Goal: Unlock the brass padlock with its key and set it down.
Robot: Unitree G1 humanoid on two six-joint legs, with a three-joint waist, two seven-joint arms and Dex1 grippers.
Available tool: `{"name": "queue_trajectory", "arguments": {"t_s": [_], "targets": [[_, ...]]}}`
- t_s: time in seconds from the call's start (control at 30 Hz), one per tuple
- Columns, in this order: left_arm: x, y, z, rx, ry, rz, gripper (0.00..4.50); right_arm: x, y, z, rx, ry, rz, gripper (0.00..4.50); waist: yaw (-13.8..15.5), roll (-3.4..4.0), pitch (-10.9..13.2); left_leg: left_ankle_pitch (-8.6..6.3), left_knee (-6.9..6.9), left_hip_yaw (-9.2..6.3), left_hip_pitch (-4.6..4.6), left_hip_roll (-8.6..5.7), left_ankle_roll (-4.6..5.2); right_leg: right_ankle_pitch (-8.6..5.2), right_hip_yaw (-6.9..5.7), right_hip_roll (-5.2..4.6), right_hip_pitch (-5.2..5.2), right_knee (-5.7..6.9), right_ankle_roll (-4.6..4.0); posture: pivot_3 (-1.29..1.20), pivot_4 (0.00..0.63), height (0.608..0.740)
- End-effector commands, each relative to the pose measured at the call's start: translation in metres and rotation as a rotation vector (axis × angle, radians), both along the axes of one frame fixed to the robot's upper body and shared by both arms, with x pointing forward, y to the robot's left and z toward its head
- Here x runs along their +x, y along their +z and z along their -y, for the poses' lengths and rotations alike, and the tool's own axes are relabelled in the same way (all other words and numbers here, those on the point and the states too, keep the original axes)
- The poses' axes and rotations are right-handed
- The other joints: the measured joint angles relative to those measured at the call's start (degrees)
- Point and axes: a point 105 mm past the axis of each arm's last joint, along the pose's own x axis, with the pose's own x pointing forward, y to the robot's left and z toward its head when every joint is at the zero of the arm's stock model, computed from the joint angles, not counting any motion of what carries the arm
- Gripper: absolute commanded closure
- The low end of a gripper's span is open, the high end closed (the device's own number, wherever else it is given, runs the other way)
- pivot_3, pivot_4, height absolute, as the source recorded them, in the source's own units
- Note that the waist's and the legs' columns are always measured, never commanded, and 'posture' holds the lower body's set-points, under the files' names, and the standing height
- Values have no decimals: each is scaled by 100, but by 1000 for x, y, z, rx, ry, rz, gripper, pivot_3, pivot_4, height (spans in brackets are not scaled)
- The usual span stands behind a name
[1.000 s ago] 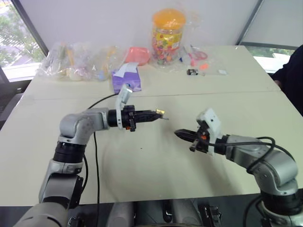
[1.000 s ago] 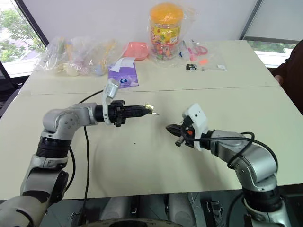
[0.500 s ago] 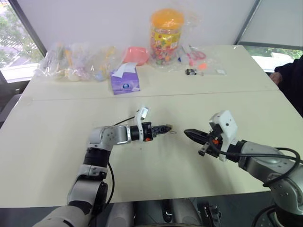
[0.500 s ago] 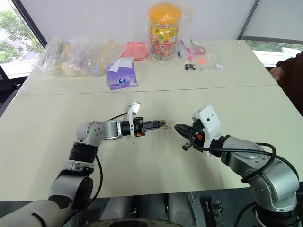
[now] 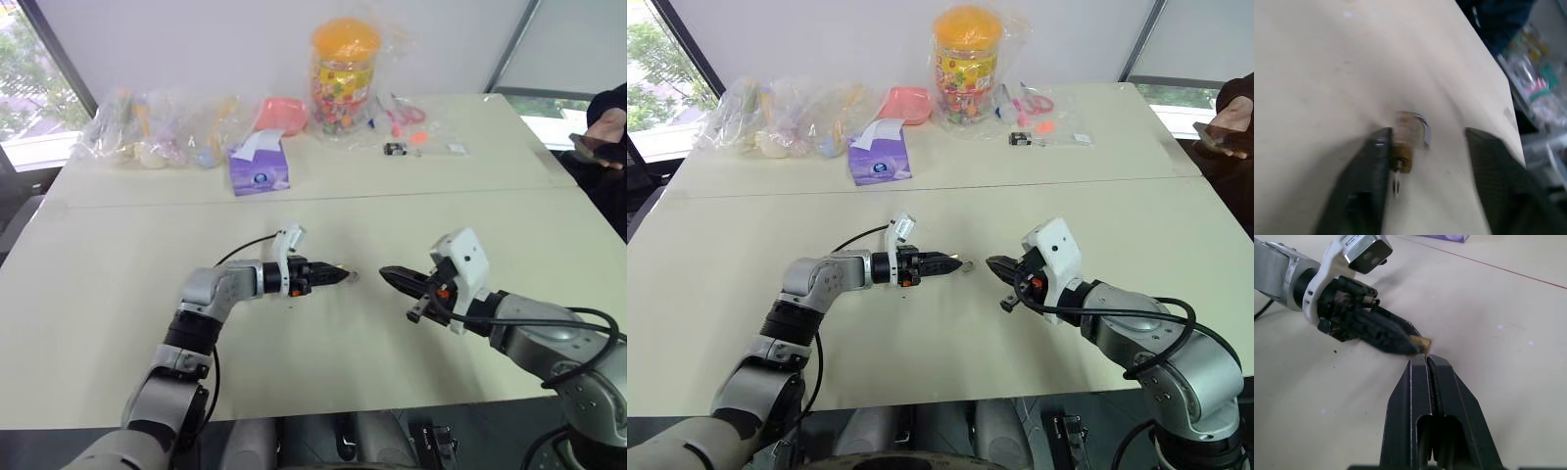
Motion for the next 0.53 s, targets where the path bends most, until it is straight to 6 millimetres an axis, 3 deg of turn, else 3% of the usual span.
{"name": "queue_trajectory", "arguments": {"t_s": [0.03,0.07,0.33,0.53], "targets": [[2,-4,-15,61,21,39,439,-2,8,-3,-10,23,47,4500,-3,0,0,0,0,0,0,1,0,0,0,0,0,0,0,0,150,737],[2,0,-18,64,17,67,22,-2,8,-3,-13,24,47,4500,-7,0,0,0,0,0,0,1,0,0,0,0,0,0,0,0,150,737],[-8,17,-44,144,-83,307,22,-8,1,1,-124,70,26,4500,3,1,1,0,-4,0,-1,6,0,-1,0,2,-2,-5,-2,0,150,737],[-15,35,-58,153,-123,394,22,-10,2,6,-179,103,33,4500,30,0,1,0,-4,4,-14,2,1,-2,-1,-8,1,-35,-3,0,150,737]]}}
